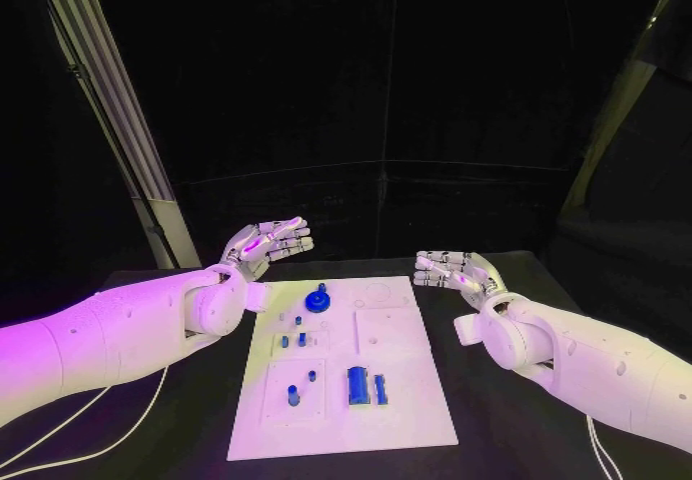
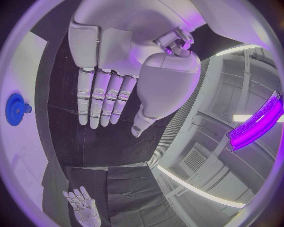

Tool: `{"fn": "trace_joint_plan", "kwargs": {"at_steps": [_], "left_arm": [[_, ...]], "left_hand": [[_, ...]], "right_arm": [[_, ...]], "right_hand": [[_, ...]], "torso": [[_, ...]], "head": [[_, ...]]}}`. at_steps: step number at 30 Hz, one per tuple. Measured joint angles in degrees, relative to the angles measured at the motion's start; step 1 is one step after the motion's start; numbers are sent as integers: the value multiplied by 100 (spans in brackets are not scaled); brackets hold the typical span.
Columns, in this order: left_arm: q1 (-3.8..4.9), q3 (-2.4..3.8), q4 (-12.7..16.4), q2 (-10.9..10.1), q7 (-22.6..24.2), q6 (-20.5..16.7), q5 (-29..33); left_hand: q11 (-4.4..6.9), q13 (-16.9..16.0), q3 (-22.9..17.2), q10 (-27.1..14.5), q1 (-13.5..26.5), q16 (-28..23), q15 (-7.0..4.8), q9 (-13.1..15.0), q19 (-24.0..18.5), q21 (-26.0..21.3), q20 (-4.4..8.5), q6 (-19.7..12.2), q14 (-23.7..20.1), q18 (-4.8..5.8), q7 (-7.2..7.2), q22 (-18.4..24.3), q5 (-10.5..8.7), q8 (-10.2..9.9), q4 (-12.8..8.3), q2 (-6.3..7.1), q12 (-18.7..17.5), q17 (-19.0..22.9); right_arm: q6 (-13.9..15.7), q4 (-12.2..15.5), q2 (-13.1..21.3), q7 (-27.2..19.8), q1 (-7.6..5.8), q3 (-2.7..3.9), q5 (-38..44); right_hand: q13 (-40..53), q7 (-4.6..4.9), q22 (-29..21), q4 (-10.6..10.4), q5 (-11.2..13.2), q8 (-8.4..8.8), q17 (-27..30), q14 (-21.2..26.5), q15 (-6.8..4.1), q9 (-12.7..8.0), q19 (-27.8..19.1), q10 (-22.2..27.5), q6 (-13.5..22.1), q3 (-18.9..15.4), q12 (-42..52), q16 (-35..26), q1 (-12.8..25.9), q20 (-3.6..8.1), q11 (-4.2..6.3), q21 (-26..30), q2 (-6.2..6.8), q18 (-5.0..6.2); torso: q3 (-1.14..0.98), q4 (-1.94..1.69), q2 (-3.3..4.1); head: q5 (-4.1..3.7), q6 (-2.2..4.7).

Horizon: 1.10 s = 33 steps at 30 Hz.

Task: Assemble the parts on the task board

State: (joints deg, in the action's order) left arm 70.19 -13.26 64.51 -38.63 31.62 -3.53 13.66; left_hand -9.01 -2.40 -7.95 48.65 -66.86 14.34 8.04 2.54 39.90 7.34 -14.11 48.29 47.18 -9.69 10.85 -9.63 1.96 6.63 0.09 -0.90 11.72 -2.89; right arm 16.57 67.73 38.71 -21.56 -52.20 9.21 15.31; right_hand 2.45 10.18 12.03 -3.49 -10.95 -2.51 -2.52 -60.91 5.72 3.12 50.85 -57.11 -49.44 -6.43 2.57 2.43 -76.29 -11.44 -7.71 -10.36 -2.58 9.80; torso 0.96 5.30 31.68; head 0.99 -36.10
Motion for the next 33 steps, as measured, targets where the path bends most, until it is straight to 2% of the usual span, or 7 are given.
{"fn": "trace_joint_plan", "kwargs": {"at_steps": [4,8,14,17,20,24,33], "left_arm": [[-44,73,101,-37,-18,-52,-18],[-148,208,354,-88,-36,-226,-69],[-400,545,961,-254,-67,-884,-246],[-550,732,1327,-335,-89,-1354,-386],[-691,921,1694,-414,-110,-1875,-548],[-845,1115,2093,-503,-138,-2542,-764],[-1007,1314,2513,-599,-183,-3581,-1098]], "left_hand": [[138,116,115,-744,1021,-221,-123,-124,-610,-113,214,-736,-722,131,-163,149,-81,-104,-12,41,-178,139],[258,178,213,-1395,1913,-414,-230,-187,-1140,-250,404,-1383,-1352,220,-310,276,-126,-328,-9,64,-336,213],[493,214,518,-2157,2966,-640,-529,-228,-1769,-550,628,-2142,-2095,306,-482,459,-152,-534,-5,80,-519,260],[641,220,624,-2464,3382,-726,-633,-236,-2017,-616,716,-2441,-2388,397,-566,635,-152,-574,-9,83,-592,268],[745,224,672,-2738,3761,-810,-701,-238,-2243,-653,796,-2707,-2657,564,-750,761,-152,-588,-8,84,-737,273],[820,231,716,-3080,4227,-941,-752,-244,-2520,-683,949,-3052,-2983,738,-914,862,-174,-614,-11,86,-953,279],[888,233,763,-3642,5000,-1317,-793,-246,-2965,-707,1320,-3611,-3526,847,-1049,937,-174,-637,-9,88,-1102,279]], "right_arm": [[67,128,61,6,-26,-76,-17],[259,456,148,-17,-157,-221,-111],[896,1258,343,-169,-452,-564,-450],[1318,1646,438,-287,-592,-710,-688],[1718,1920,517,-401,-688,-819,-913],[2139,2136,580,-523,-761,-906,-1158],[2553,2206,597,-671,-783,-923,-1415]], "right_hand": [[-117,-147,-180,150,165,123,121,910,-205,-148,-758,852,737,121,-124,-116,1138,171,114,156,124,-142],[-181,-284,-340,263,310,172,187,1720,-386,-230,-1436,1613,1394,340,-181,-165,2151,322,219,290,192,-228],[-217,-448,-531,325,482,206,228,2684,-505,-281,-2239,2511,2179,523,-215,-195,3354,503,540,456,234,-317],[-226,-569,-602,333,549,206,231,3053,-530,-287,-2546,2864,2479,560,-215,-195,3820,575,631,581,243,-406],[-232,-742,-711,345,727,206,240,3413,-547,-296,-2848,3198,2770,573,-215,-216,4271,718,688,756,248,-407],[-236,-880,-942,333,909,227,241,3834,-560,-301,-3197,3591,3108,591,-215,-216,4796,923,729,891,253,-631],[-238,-989,-1147,348,1025,228,246,4540,-573,-305,-3787,4261,3685,606,-236,-216,5685,1101,760,971,257,-855]], "torso": [[-6,-42,-1],[-27,-162,-12],[-71,-396,-37],[-84,-462,-44],[-91,-497,-47],[-94,-516,-49],[-96,-528,-50]], "head": [[-14,18],[-44,75],[-90,153],[-95,168],[-99,172],[-100,173],[-101,174]]}}
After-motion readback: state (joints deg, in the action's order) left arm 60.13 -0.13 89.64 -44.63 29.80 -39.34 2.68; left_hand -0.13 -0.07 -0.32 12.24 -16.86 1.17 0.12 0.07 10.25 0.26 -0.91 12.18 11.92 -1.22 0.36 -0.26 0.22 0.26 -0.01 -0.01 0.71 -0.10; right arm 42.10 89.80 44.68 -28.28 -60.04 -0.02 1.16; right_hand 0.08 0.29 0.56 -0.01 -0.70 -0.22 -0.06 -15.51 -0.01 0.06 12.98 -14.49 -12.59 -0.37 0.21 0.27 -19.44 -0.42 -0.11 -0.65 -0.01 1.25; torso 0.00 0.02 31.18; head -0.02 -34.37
